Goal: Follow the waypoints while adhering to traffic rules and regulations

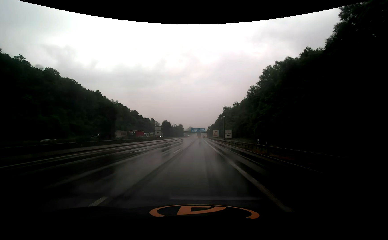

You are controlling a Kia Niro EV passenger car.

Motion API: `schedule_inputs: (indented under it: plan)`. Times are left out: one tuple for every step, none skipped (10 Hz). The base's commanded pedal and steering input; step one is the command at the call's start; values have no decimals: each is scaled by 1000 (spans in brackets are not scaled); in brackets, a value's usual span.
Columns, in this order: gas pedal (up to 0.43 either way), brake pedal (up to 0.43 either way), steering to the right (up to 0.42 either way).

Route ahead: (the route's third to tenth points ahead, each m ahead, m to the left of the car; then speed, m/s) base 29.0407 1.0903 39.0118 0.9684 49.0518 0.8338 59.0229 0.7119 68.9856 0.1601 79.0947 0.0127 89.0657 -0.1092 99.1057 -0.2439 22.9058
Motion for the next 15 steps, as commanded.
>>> schedule_inputs:
  plan:
    - [79, 0, 0]
    - [79, 0, 0]
    - [79, 0, 1]
    - [79, 0, 1]
    - [79, 0, 1]
    - [79, 0, 0]
    - [79, 0, 0]
    - [79, 0, 0]
    - [79, 0, 0]
    - [79, 0, 0]
    - [79, 0, 0]
    - [79, 0, 0]
    - [79, 0, 0]
    - [79, 0, 0]
    - [79, 0, 0]
